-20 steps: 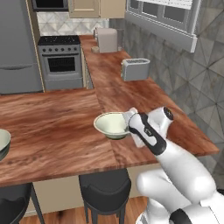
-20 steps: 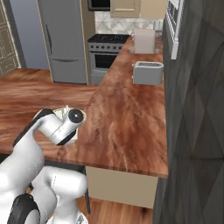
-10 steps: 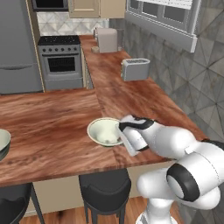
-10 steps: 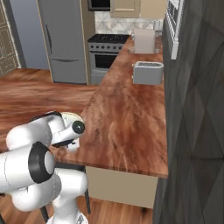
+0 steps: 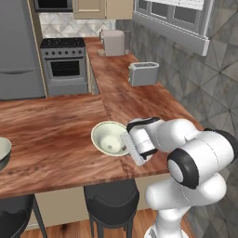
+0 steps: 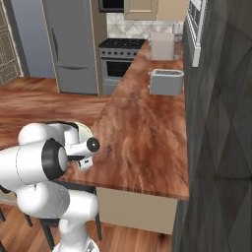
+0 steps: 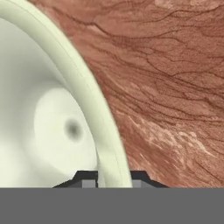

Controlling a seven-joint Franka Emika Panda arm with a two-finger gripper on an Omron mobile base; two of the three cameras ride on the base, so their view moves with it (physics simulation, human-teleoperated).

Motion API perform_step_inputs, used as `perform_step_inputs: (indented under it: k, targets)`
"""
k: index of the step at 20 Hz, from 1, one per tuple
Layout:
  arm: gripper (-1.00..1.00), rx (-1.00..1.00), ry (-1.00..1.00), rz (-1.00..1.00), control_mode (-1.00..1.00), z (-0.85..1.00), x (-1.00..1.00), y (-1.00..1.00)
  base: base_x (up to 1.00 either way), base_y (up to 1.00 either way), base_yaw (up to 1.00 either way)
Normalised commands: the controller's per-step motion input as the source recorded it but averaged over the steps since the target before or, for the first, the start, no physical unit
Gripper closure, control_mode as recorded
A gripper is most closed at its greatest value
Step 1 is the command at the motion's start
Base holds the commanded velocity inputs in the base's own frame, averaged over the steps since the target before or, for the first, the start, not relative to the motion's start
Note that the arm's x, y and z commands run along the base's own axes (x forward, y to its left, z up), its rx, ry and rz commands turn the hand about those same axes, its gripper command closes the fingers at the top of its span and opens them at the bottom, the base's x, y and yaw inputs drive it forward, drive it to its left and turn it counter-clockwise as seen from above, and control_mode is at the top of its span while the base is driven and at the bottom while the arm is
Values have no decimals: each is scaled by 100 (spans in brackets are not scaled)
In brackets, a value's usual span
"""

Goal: Pick up the bowls from the cabinet and place each bowl in front of a stool on the dining counter.

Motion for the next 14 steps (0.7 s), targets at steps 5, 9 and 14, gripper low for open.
perform_step_inputs:
  k: [5, 9, 14]
  targets:
    - [-100, 0, 0, 0, -100, 3, 0, 0, 0, 0, 0]
    - [-100, 0, -2, 0, -100, 57, 6, -4, 0, 0, 0]
    - [-100, 0, -1, 0, -100, 98, -2, -10, 0, 0, 0]
